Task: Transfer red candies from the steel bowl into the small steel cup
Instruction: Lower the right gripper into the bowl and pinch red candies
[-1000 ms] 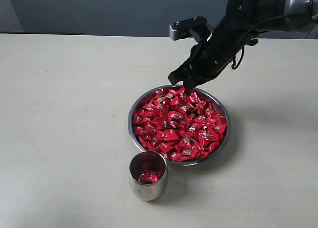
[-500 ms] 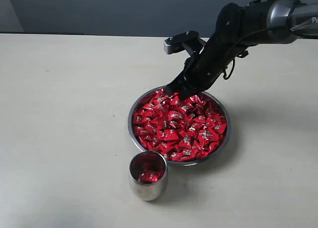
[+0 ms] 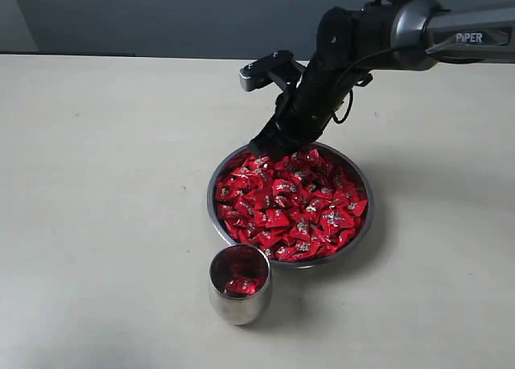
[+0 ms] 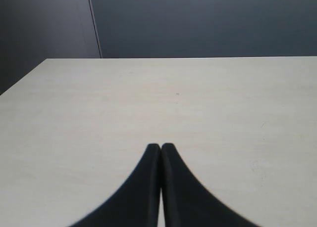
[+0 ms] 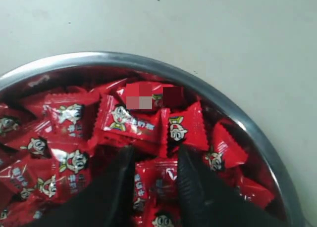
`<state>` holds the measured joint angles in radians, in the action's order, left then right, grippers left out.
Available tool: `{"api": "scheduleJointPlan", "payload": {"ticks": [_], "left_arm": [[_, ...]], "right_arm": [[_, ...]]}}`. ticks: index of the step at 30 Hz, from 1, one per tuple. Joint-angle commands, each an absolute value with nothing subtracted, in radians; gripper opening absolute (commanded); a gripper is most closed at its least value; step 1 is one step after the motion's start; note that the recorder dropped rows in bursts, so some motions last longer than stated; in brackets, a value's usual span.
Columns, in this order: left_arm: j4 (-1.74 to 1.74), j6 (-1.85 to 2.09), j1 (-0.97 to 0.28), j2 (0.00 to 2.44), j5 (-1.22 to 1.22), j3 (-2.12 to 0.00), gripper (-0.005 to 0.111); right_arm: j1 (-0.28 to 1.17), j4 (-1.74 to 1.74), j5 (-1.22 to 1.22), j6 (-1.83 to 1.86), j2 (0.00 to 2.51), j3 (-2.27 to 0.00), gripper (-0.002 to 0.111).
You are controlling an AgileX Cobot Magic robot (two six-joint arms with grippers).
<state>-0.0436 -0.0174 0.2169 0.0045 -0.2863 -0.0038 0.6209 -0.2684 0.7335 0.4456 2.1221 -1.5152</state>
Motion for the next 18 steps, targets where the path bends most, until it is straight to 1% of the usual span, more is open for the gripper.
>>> {"api": "scheduleJointPlan", "payload": {"ticks": [1,18], "left_arm": [[-0.045,-0.02,0.218,0.0,-0.284,0.0,0.0],[-0.045,-0.02,0.218,0.0,-0.284,0.0,0.0]], "right_arm": [[0.619,-0.242,0.736,0.442,2.122,-1.524,0.03],[0.619,-0.225,0.743,0.442,2.177,-1.524,0.03]]}}
